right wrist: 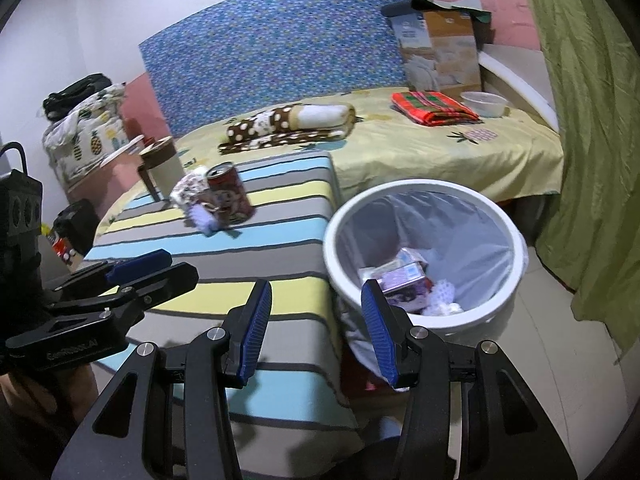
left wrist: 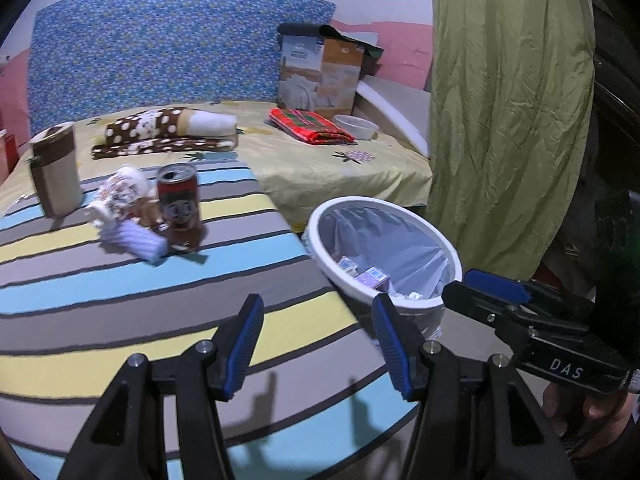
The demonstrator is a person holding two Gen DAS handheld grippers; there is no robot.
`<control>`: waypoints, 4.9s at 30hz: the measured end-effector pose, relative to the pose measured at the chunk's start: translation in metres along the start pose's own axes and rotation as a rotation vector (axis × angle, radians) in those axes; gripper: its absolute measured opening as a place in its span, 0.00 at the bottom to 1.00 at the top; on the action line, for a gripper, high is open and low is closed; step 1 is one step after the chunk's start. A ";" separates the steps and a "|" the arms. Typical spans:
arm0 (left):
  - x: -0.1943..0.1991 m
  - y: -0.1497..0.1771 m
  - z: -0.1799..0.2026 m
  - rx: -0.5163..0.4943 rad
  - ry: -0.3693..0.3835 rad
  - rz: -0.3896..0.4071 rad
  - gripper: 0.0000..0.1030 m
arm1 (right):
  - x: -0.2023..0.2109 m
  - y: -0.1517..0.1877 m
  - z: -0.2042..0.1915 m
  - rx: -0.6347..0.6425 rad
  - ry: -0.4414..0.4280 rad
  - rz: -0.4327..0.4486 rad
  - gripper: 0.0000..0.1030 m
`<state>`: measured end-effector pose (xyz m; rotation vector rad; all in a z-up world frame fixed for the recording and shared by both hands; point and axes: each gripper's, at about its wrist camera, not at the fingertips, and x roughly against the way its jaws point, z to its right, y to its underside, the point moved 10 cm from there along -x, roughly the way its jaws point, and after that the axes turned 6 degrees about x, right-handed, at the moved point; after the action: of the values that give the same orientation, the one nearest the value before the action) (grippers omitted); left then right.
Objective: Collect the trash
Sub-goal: 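Move both open grippers back toward the paper cup and cola can, then grasp the printed paper cup with the left gripper while the right grasps the cola can, then carry the cup and can over the white bin and open both grippers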
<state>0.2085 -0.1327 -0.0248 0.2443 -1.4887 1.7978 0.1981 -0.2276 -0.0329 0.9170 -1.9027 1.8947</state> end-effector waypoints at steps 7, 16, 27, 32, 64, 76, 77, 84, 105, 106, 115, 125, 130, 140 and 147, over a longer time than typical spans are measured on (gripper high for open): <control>0.027 0.007 -0.022 0.034 -0.051 0.029 0.57 | 0.007 0.002 -0.027 0.033 -0.045 0.017 0.47; 0.052 0.019 -0.039 0.063 -0.107 0.041 0.57 | 0.016 0.004 -0.052 0.075 -0.068 0.029 0.47; 0.078 0.023 -0.058 0.089 -0.154 0.067 0.57 | 0.018 0.005 -0.072 0.099 -0.094 0.035 0.47; 0.080 0.022 -0.066 0.102 -0.175 0.071 0.57 | 0.014 0.005 -0.078 0.109 -0.104 0.028 0.47; -0.002 -0.054 -0.171 0.104 -0.254 0.028 0.57 | -0.073 -0.046 -0.092 0.159 -0.146 -0.033 0.59; -0.053 -0.078 -0.200 0.080 -0.240 -0.013 0.60 | -0.111 -0.066 -0.090 0.165 -0.149 -0.049 0.59; -0.056 -0.079 -0.202 0.078 -0.238 -0.017 0.60 | -0.114 -0.068 -0.090 0.166 -0.147 -0.049 0.59; -0.078 -0.083 -0.220 0.111 -0.236 -0.049 0.60 | -0.131 -0.079 -0.092 0.178 -0.149 -0.043 0.60; -0.072 -0.085 -0.224 0.135 -0.195 -0.001 0.44 | -0.150 -0.087 -0.092 0.156 -0.143 -0.051 0.54; -0.070 -0.085 -0.223 0.137 -0.194 0.003 0.44 | -0.149 -0.088 -0.092 0.154 -0.142 -0.050 0.53; -0.047 -0.088 -0.215 0.143 -0.192 0.041 0.44 | -0.133 -0.094 -0.085 0.140 -0.132 -0.010 0.53; -0.021 -0.076 -0.188 0.119 -0.232 0.055 0.44 | -0.106 -0.088 -0.077 0.125 -0.127 0.017 0.53; -0.009 -0.068 -0.165 0.103 -0.231 0.063 0.44 | -0.086 -0.082 -0.072 0.120 -0.126 0.033 0.53; 0.003 -0.052 -0.117 0.072 -0.176 0.058 0.44 | -0.057 -0.072 -0.057 0.085 -0.122 0.060 0.53; -0.007 -0.042 -0.080 0.033 -0.133 0.029 0.44 | -0.046 -0.063 -0.039 0.060 -0.096 0.067 0.53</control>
<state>0.2660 -0.0631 -0.0212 0.3664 -1.5622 1.8612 0.2637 -0.1748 -0.0092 0.9907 -1.9637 1.9893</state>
